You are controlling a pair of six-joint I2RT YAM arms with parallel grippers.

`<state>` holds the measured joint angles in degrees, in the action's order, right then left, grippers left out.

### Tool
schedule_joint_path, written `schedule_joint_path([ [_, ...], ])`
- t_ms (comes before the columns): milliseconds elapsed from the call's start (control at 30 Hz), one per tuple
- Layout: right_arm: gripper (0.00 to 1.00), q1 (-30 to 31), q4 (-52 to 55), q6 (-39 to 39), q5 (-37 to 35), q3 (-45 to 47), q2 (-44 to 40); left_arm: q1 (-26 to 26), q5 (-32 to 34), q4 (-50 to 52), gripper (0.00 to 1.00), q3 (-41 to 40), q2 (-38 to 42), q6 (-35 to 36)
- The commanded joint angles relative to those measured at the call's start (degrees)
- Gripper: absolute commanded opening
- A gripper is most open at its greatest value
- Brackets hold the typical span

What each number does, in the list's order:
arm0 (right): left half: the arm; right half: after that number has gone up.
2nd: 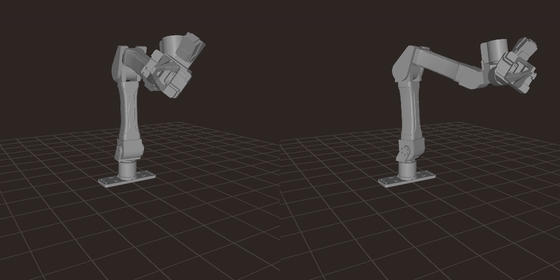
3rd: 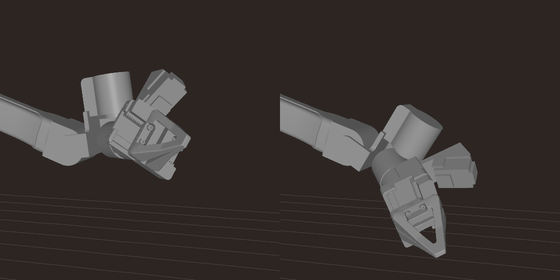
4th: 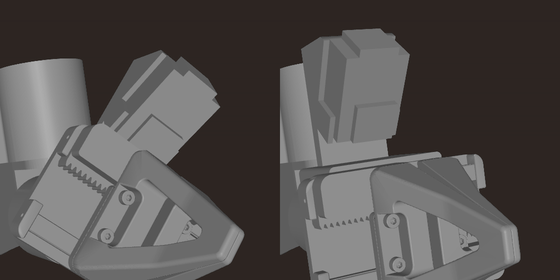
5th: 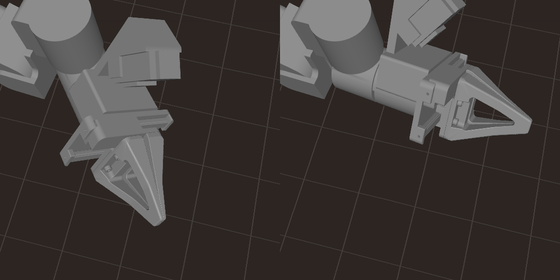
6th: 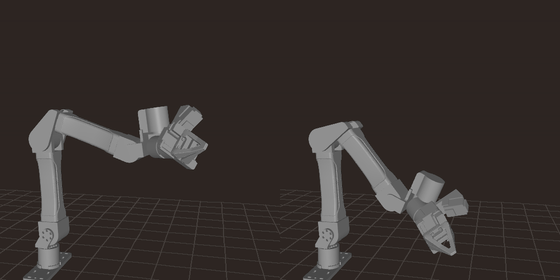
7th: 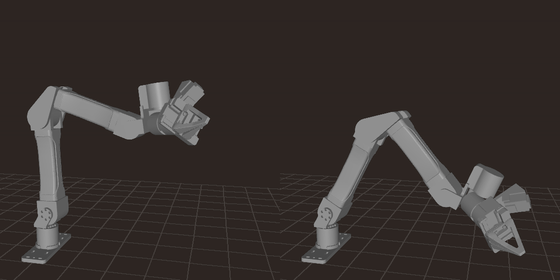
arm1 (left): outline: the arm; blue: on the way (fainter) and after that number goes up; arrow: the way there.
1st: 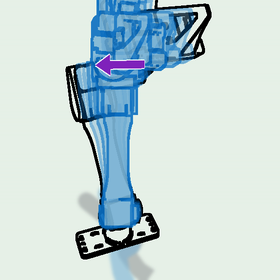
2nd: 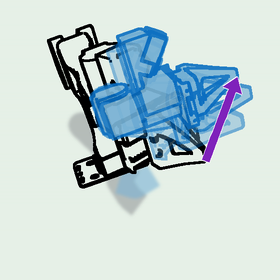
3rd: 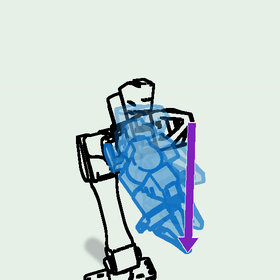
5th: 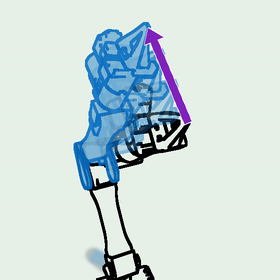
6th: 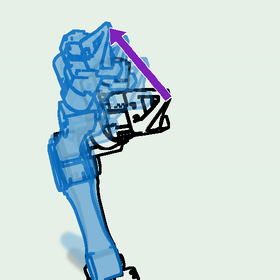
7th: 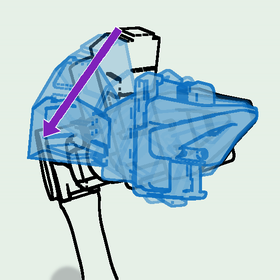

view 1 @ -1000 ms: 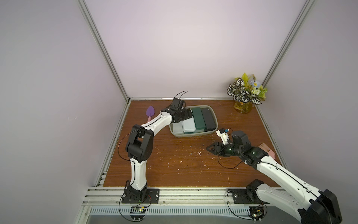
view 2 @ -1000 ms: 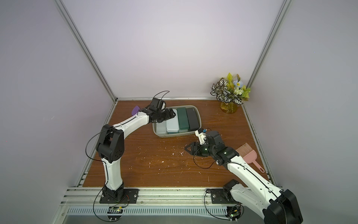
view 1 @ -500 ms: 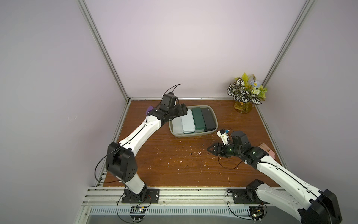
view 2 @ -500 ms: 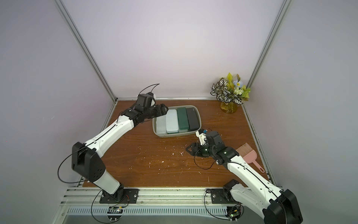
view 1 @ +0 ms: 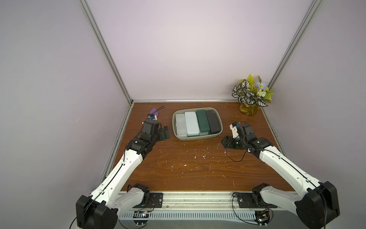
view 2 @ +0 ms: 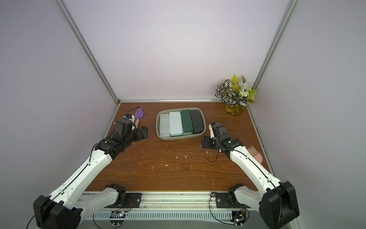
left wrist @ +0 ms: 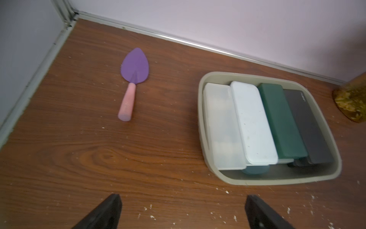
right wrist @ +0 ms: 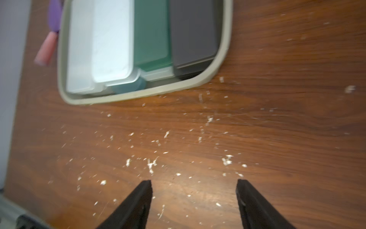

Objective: Put the pencil case into the storage box
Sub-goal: Reset both arms

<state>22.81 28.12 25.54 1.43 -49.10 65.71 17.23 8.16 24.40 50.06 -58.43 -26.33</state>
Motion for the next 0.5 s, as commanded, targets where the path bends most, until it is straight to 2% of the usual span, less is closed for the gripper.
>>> schedule_joint_path([
  [0, 0.77, -2.5, -1.3, -5.5, -12.5, -2.4, -2.1, -2.7, 3.1, -8.0, 0.97, -4.2, 3.6, 5.1],
  [100, 0.83, -3.3, -10.2, -9.4, -18.5, 1.8, -7.0, -3.5, 8.0, -15.2, 0.97, -8.8, 5.9, 5.9],
  [300, 0.91, -4.0, -32.5, -19.8, -31.1, 17.3, -18.8, -3.5, 15.6, -34.0, 0.97, -21.4, 10.9, 8.7],
  [467, 0.94, -5.8, -44.3, -21.6, -36.8, 25.3, -22.6, -3.5, 20.8, -47.5, 0.97, -30.1, 14.3, 11.6],
])
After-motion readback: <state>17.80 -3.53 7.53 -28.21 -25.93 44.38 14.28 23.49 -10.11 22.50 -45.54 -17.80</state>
